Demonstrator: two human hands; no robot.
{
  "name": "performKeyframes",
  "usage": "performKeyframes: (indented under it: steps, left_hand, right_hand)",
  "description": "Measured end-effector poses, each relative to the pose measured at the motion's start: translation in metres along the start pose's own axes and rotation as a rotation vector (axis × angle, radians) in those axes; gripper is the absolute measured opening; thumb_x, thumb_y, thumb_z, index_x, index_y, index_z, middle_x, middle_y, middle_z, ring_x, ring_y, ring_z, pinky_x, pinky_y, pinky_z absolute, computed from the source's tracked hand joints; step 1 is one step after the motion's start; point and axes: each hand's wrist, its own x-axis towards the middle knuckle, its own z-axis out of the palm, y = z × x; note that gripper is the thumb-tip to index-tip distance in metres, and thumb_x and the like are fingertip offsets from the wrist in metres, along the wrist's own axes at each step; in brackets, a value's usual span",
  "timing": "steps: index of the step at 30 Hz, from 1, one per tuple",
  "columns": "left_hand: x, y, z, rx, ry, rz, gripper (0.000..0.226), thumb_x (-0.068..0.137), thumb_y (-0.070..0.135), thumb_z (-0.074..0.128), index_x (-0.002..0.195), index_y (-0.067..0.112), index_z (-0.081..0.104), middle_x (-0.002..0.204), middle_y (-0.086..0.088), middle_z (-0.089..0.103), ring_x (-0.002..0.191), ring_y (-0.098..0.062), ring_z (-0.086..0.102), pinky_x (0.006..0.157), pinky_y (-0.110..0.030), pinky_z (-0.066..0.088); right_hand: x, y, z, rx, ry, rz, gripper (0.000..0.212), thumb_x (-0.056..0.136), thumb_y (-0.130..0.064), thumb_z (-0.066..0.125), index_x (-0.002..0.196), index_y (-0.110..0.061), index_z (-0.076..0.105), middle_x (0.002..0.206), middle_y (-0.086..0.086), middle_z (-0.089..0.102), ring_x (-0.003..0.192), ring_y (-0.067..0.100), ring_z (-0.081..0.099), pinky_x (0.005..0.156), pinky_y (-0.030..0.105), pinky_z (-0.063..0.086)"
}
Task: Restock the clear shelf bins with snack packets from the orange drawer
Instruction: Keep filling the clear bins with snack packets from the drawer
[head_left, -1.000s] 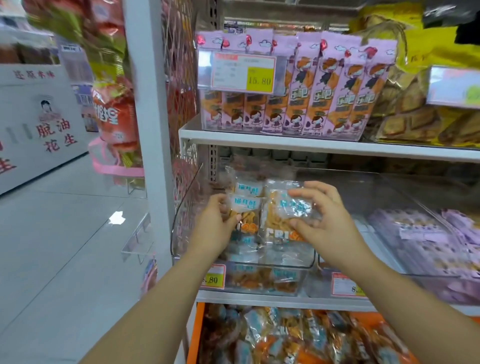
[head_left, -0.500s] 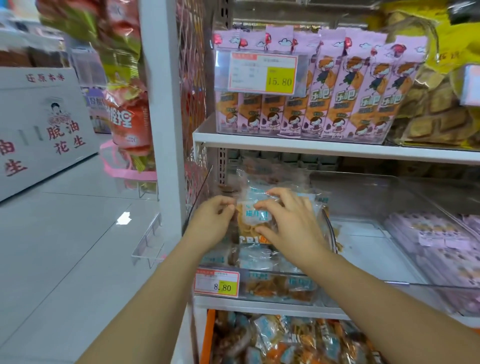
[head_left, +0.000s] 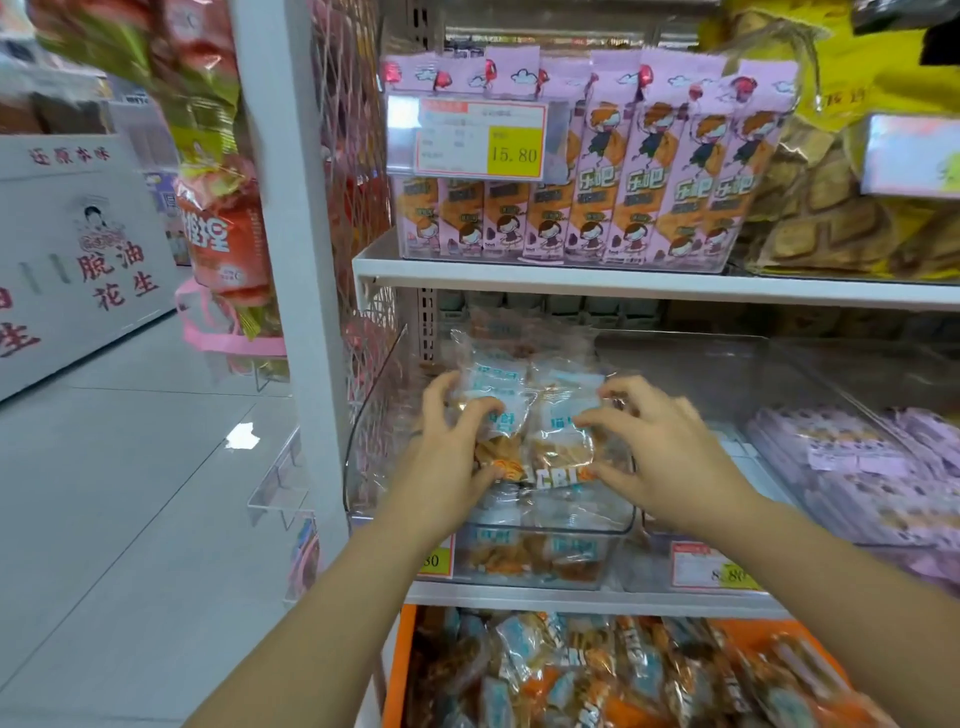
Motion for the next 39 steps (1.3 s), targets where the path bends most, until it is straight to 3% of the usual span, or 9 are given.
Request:
performKeyframes:
  steps: [5,10,13,18,22,25,30,35,39]
  left_hand:
    - [0.003,0.005,0.012,0.039,0.070,0.001,0.054,0.081,0.014,0.073,0.123,0.027,0.041,0.149,0.011,-0.006,0.089,-0.022,0.061,0.079,-0.041,0.054]
    - [0.003,0.007,0.020,0.070,0.147,-0.052,0.053,0.079,0.016,0.074,0.121,0.026,0.043,0.148,0.008,0.000,0.077,-0.025,0.061,0.069,-0.042,0.055]
    - [0.002,0.010,0.019,0.094,0.130,-0.059,0.054,0.081,0.016,0.073,0.124,0.025,0.043,0.148,0.007,-0.001,0.086,-0.028,0.062,0.072,-0.042,0.054]
    - [-0.003,0.011,0.010,0.099,0.120,-0.037,0.053,0.080,0.024,0.075,0.124,0.024,0.045,0.146,0.007,0.001,0.083,-0.028,0.064,0.075,-0.043,0.055]
    - [-0.005,0.024,0.006,0.199,0.299,0.052,0.039,0.079,0.032,0.072,0.113,0.020,0.057,0.141,-0.010,0.029,0.101,-0.040,0.059,0.088,-0.055,0.049]
    - [-0.003,0.039,0.013,0.214,0.374,0.164,0.025,0.080,0.027,0.069,0.103,0.018,0.062,0.127,-0.012,0.046,0.103,-0.035,0.057,0.101,-0.060,0.039]
    - [-0.001,0.042,0.038,0.196,0.266,0.211,0.021,0.079,0.024,0.069,0.099,0.019,0.065,0.124,-0.008,0.049,0.115,-0.025,0.040,0.102,-0.058,0.036]
    - [0.001,0.042,0.043,0.197,0.213,0.187,0.022,0.078,0.022,0.071,0.099,0.022,0.065,0.130,-0.007,0.046,0.123,-0.028,0.038,0.108,-0.056,0.028]
    - [0.001,0.045,0.040,0.174,0.200,0.175,0.022,0.078,0.020,0.071,0.099,0.023,0.065,0.130,-0.007,0.046,0.123,-0.028,0.038,0.108,-0.056,0.028]
  right_hand:
    - [0.021,-0.006,0.006,-0.270,-0.142,0.025,0.071,0.076,-0.043,0.072,0.136,-0.028,0.035,0.132,0.002,0.032,0.120,0.022,0.039,0.105,0.037,0.020]
    - [0.027,-0.011,0.016,-0.396,-0.172,0.195,0.065,0.082,-0.034,0.065,0.135,-0.020,0.030,0.132,0.006,0.035,0.123,0.026,0.037,0.112,0.047,0.015]
    - [0.028,-0.016,0.022,-0.439,-0.179,0.204,0.061,0.085,-0.029,0.061,0.134,-0.016,0.029,0.130,0.008,0.036,0.123,0.028,0.036,0.114,0.053,0.008]
    - [0.015,-0.001,0.000,-0.180,-0.107,0.118,0.071,0.077,-0.055,0.063,0.135,-0.025,0.037,0.129,0.002,0.035,0.122,0.024,0.034,0.110,0.042,0.017]
    - [-0.010,0.041,-0.012,0.153,0.187,0.205,0.026,0.082,-0.030,0.070,0.103,-0.019,0.062,0.108,-0.001,0.051,0.106,0.024,0.049,0.088,0.035,0.036]
    - [-0.020,0.081,0.003,0.228,-0.129,0.377,0.014,0.086,-0.020,0.066,0.099,-0.017,0.063,0.109,0.002,0.059,0.095,0.018,0.052,0.080,0.027,0.039]
    - [-0.029,0.107,0.028,0.313,-0.810,0.555,0.059,0.079,-0.050,0.068,0.130,-0.024,0.050,0.125,-0.002,0.052,0.106,0.018,0.056,0.087,0.026,0.050]
    - [-0.027,0.105,0.029,0.466,-0.825,0.646,0.055,0.076,-0.040,0.076,0.124,-0.029,0.053,0.116,-0.001,0.059,0.097,0.014,0.059,0.071,0.022,0.049]
    - [-0.028,0.106,0.027,0.691,-0.548,0.657,0.051,0.074,-0.013,0.079,0.119,-0.019,0.056,0.097,0.005,0.066,0.072,0.014,0.058,0.059,0.019,0.046]
